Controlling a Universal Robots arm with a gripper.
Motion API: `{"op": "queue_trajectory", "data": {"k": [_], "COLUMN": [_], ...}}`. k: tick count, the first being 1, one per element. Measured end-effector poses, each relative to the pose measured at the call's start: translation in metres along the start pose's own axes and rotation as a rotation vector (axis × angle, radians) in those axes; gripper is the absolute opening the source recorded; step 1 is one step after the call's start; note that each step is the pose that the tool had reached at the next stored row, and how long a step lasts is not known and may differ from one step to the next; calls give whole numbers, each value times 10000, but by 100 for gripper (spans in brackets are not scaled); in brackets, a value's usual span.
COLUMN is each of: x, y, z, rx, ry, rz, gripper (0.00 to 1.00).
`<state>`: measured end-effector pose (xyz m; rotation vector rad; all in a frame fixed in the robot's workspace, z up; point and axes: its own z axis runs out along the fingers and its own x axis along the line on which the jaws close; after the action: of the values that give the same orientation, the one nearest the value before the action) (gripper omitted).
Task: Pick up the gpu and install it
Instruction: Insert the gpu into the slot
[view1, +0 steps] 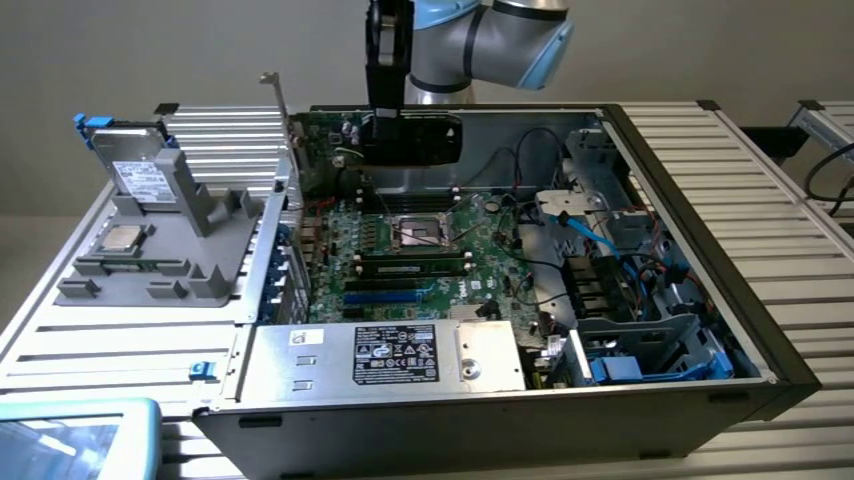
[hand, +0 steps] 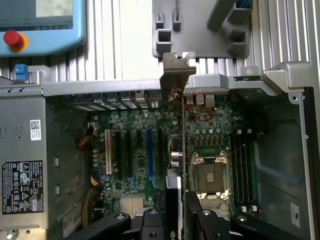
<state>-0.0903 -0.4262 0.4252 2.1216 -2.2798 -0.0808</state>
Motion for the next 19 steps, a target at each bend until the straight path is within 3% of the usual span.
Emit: {"op": "queue_trajectory", "data": {"k": [16, 19], "x": [49, 90], "y": [-9, -14], "z": [86, 121], "rx": [-21, -26], "ry": [-75, -118], "rz": [-5, -7], "gripper": [28, 28]}}
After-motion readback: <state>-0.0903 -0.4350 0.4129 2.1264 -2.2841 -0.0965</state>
